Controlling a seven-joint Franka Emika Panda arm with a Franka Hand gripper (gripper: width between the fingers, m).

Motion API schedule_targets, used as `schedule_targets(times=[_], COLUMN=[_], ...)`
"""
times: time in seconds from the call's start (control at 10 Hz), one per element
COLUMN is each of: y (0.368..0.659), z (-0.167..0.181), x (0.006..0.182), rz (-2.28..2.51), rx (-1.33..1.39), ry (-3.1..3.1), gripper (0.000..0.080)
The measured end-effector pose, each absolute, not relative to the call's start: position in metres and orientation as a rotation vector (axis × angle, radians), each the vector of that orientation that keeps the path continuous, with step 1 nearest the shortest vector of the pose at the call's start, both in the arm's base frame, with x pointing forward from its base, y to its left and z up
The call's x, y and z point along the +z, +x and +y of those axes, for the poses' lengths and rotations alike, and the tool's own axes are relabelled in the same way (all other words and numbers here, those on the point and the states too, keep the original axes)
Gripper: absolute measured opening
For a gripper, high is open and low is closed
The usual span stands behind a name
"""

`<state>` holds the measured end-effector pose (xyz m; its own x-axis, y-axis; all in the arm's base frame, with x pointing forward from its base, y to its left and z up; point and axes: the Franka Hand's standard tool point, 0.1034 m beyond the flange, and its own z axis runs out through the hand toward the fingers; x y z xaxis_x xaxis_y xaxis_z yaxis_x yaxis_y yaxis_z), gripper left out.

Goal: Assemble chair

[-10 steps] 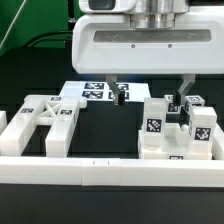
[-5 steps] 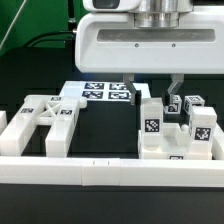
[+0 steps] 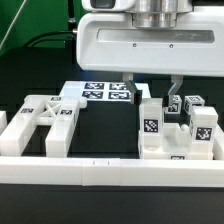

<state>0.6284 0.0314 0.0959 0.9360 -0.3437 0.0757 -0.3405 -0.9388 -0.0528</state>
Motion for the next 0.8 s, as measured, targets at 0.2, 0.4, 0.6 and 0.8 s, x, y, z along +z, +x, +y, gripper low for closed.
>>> schedule_targets(times=[0.2, 0.4, 0.6, 0.8], y=[0.6273, 0.6253, 0.6247, 0.6245], z=[0.0394, 0.0448, 0.0444, 0.0437], x=[0.0953, 0.0950, 0.0950, 0.0945], rz=[0.883, 1.180, 1.404, 1.598], rx=[-0.119, -0.088, -0.071, -0.055], ry=[-2.961, -2.850, -2.741, -2.617], gripper=[0.0281, 0.0281, 0.0281, 0.0281])
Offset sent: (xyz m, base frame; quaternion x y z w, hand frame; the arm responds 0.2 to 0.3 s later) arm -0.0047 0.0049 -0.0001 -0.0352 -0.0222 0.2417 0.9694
